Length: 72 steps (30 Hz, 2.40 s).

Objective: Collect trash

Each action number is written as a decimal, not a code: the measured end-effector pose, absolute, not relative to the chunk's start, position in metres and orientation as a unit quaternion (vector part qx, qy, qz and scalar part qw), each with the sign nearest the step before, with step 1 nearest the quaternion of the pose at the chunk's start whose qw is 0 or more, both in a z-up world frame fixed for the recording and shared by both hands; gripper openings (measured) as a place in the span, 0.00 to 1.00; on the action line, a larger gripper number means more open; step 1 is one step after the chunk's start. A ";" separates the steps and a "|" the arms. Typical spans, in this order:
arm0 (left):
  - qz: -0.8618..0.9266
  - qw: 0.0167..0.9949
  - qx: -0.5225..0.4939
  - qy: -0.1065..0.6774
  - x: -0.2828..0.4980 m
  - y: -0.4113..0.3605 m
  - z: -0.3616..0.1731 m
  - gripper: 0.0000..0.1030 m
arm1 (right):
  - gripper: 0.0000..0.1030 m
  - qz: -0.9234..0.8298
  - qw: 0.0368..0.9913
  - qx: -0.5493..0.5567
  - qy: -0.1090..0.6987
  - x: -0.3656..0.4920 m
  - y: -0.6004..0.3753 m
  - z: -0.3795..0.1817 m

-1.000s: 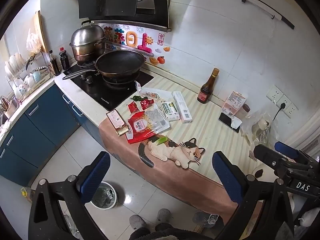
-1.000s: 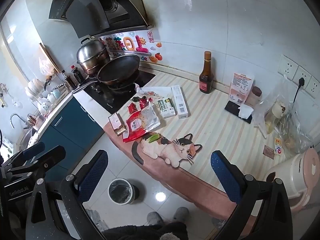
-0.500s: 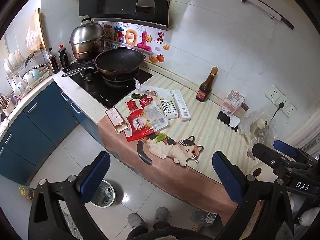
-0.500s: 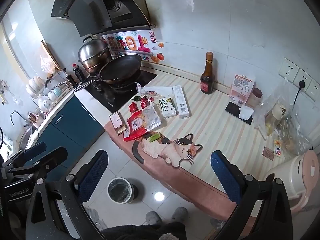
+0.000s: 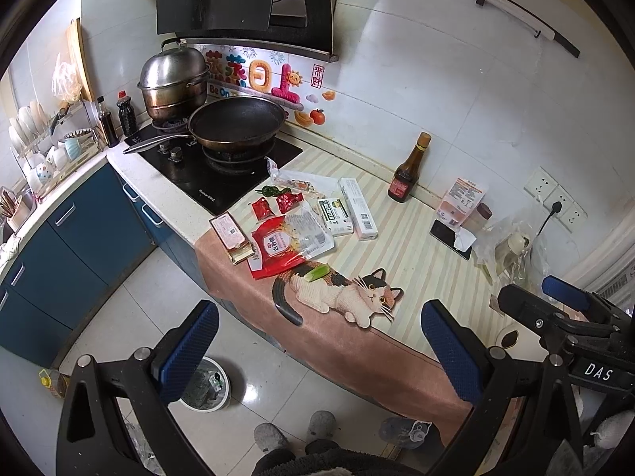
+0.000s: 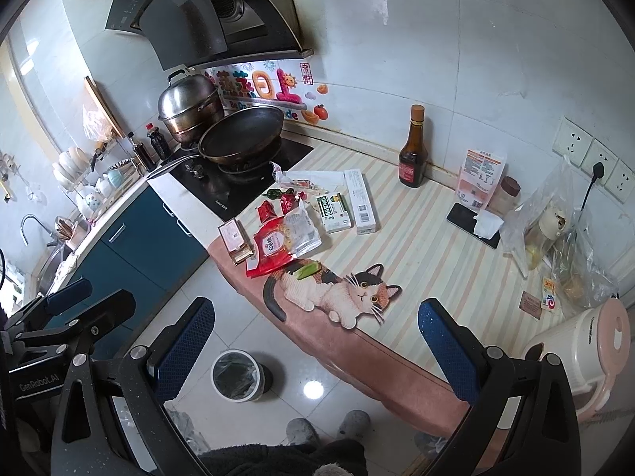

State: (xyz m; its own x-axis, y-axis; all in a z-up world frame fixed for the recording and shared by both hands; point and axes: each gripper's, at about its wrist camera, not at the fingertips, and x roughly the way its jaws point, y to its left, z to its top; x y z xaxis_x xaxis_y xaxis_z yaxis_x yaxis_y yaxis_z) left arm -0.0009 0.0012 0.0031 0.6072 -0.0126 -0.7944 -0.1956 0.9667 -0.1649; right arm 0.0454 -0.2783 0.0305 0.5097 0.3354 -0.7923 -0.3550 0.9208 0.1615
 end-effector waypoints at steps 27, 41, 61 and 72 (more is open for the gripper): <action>0.051 0.890 -0.118 0.438 -0.005 0.002 0.007 1.00 | 1.00 0.200 0.871 -0.014 0.449 0.037 -0.274 0.045; 0.051 0.890 -0.120 0.437 -0.008 0.000 0.006 1.00 | 1.00 0.201 0.871 -0.013 0.447 0.034 -0.274 0.043; 0.050 0.891 -0.119 0.436 -0.017 -0.001 0.019 1.00 | 1.00 0.202 0.872 -0.013 0.446 0.034 -0.274 0.041; 0.136 0.895 -0.052 0.422 -0.008 0.007 0.012 1.00 | 1.00 0.166 0.880 0.005 0.445 0.031 -0.268 0.040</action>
